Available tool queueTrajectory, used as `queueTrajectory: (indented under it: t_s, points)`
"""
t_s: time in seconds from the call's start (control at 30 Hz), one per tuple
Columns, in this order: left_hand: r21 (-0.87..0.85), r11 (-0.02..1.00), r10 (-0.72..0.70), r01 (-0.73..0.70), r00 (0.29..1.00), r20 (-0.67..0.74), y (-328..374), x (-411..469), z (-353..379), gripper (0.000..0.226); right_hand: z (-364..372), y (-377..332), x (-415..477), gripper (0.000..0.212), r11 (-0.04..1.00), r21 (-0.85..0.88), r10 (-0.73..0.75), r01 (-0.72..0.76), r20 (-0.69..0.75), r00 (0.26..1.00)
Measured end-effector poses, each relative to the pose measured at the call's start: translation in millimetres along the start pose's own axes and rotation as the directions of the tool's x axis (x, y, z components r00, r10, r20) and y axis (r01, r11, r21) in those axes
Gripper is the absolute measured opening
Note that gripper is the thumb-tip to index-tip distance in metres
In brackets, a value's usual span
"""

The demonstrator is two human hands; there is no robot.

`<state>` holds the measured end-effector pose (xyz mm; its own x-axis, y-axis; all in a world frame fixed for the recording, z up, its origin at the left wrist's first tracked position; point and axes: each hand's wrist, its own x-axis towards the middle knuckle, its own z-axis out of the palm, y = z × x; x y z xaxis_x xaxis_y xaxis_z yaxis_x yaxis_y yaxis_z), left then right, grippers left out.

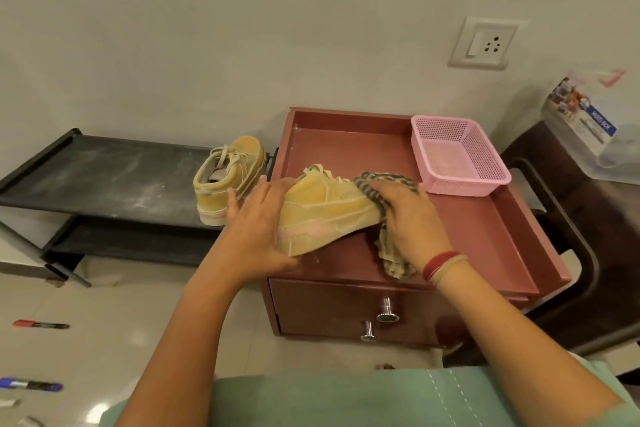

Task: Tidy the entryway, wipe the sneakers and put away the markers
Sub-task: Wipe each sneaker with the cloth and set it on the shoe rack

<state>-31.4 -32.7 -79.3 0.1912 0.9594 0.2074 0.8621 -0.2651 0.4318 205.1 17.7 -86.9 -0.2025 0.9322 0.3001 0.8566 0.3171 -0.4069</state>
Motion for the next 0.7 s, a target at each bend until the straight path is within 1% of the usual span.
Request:
queueTrajectory:
  t_s: [0.03, 0.07, 0.13, 0.17, 0.2, 0.23, 0.27, 0.3, 0.33, 0.4, 0.43, 0.47, 0.5, 0.57, 0.6, 0.63, 0.7]
  points:
    - [0.002, 1.000, 0.005, -0.005, 1.000, 0.002, 1, 0, 1, 0.105, 1, -4, -3, 0.046, 0.999, 0.050, -0.020, 0.020, 0.015, 1.000]
    - [0.017, 1.000, 0.006, -0.006, 1.000, 0.005, 1, 0, 1, 0.106, 6, -10, -10, 0.049, 0.993, 0.083, -0.085, 0.081, 0.046, 0.995]
    - [0.050, 0.999, 0.003, -0.003, 1.000, 0.008, -1, -1, 1, 0.106, 13, -17, -26, 0.054, 0.980, 0.078, -0.191, 0.183, 0.108, 0.976]
    - [0.046, 0.999, -0.003, 0.003, 1.000, 0.012, -2, -1, 1, 0.106, 11, -14, -26, 0.055, 0.979, 0.043, -0.201, 0.197, 0.096, 0.975]
    - [0.024, 1.000, -0.015, 0.014, 1.000, 0.016, -1, -1, 0, 0.106, 9, -6, -19, 0.055, 0.988, 0.000, -0.156, 0.156, 0.072, 0.985]
    - [-0.002, 1.000, -0.025, 0.025, 1.000, 0.017, 1, 0, -1, 0.107, 4, 2, -10, 0.053, 0.996, -0.029, -0.084, 0.085, 0.041, 0.996]
    - [-0.017, 0.999, -0.030, 0.030, 0.999, 0.017, 2, 1, -1, 0.107, 1, 8, -4, 0.050, 0.999, -0.045, -0.009, 0.009, 0.016, 1.000]
    - [-0.011, 1.000, -0.025, 0.025, 1.000, 0.015, 4, 1, -1, 0.107, -1, 8, -2, 0.046, 0.999, -0.024, 0.043, -0.043, 0.004, 0.999]
    - [0.009, 1.000, -0.014, 0.014, 1.000, 0.013, 4, 2, 0, 0.107, -2, 3, -6, 0.043, 0.998, 0.041, 0.040, -0.041, 0.015, 0.999]
    - [0.047, 0.999, -0.005, 0.005, 1.000, 0.009, 1, 1, 1, 0.106, 5, -12, -24, 0.040, 0.982, 0.172, -0.096, 0.079, 0.090, 0.991]
    - [0.052, 0.999, -0.009, 0.008, 1.000, 0.010, -1, 0, 1, 0.106, 6, -17, -33, 0.040, 0.970, 0.201, -0.160, 0.133, 0.124, 0.979]
    - [0.048, 0.999, -0.014, 0.013, 1.000, 0.012, -2, 0, 2, 0.105, 3, -15, -32, 0.041, 0.969, 0.191, -0.180, 0.155, 0.122, 0.976]
    - [0.039, 0.999, -0.018, 0.017, 1.000, 0.014, -2, 0, 1, 0.105, 0, -7, -24, 0.042, 0.982, 0.152, -0.131, 0.115, 0.100, 0.986]
    - [0.027, 1.000, -0.013, 0.013, 1.000, 0.015, 0, 1, 0, 0.105, -9, 10, -6, 0.042, 0.992, 0.115, 0.053, -0.060, 0.061, 0.997]
    - [0.031, 1.000, -0.003, 0.003, 1.000, 0.012, 1, 1, 1, 0.106, -10, 11, -3, 0.042, 0.987, 0.134, 0.086, -0.092, 0.051, 0.995]
    - [0.038, 0.999, 0.005, -0.006, 1.000, 0.009, 1, 1, 1, 0.106, -10, 4, -5, 0.042, 0.982, 0.180, 0.057, -0.066, 0.050, 0.997]
    - [0.042, 0.999, 0.005, -0.005, 1.000, 0.009, 1, 1, 1, 0.106, 1, -17, -22, 0.043, 0.959, 0.273, -0.107, 0.075, 0.104, 0.989]
